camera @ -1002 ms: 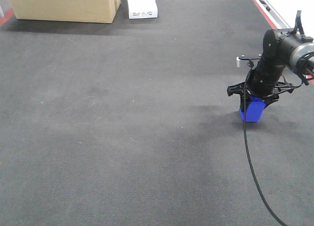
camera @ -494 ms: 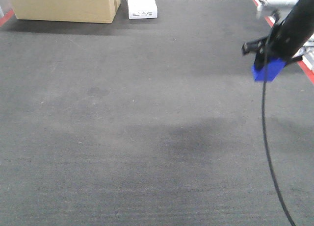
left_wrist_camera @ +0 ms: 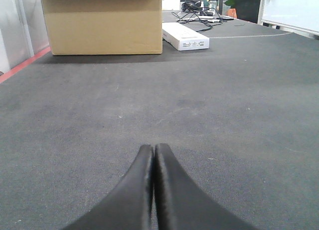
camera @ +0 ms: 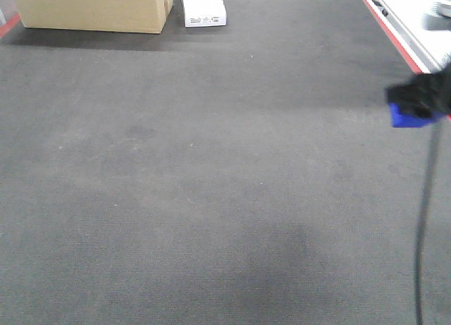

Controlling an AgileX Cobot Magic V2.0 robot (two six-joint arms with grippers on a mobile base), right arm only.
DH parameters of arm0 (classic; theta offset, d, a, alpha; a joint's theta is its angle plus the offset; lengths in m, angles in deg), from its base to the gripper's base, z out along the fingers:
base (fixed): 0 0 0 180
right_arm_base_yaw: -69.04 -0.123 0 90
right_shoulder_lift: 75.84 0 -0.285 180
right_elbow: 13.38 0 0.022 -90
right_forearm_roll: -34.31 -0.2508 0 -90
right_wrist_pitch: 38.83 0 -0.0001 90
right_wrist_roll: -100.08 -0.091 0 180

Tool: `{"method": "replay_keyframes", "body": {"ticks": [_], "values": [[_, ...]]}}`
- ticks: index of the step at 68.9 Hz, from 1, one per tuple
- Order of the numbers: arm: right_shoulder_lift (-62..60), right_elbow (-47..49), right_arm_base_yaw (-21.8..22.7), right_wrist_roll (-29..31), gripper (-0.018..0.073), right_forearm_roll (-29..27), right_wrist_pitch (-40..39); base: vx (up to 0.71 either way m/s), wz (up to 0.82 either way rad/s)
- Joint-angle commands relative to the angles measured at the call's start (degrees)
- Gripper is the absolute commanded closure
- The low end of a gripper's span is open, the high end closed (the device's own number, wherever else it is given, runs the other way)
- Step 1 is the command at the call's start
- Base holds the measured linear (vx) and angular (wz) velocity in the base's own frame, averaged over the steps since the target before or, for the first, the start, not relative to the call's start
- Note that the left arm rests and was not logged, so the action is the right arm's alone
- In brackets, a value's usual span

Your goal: Pour parts from conveyor to right shelf

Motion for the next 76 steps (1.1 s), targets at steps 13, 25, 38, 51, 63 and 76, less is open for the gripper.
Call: {"method": "replay_keyframes", "body": {"ticks": [13,25,38,51,63,76], "values": [[-29.10,-21.45,-0.01,0.56,0.0565,0.37,-18.81,0.00,0.00],[-44.80,-32.78,-0.01,0.56,0.0565,0.37,-20.89,0.00,0.00],[-58.61,-41.65,-0.01,0.61,0.0565,0.45,-19.75,0.00,0.00],[-68.07,-45.72,-0.01,1.23,0.0565,2.91,-19.90,0.00,0.00],[-69.88,-46.75,-0.01,1.17,0.0565,3.47,-19.20,0.00,0.00],[-69.88,-46.75,-0.01,1.17,0.0565,3.34,-18.16,0.00,0.00]]}}
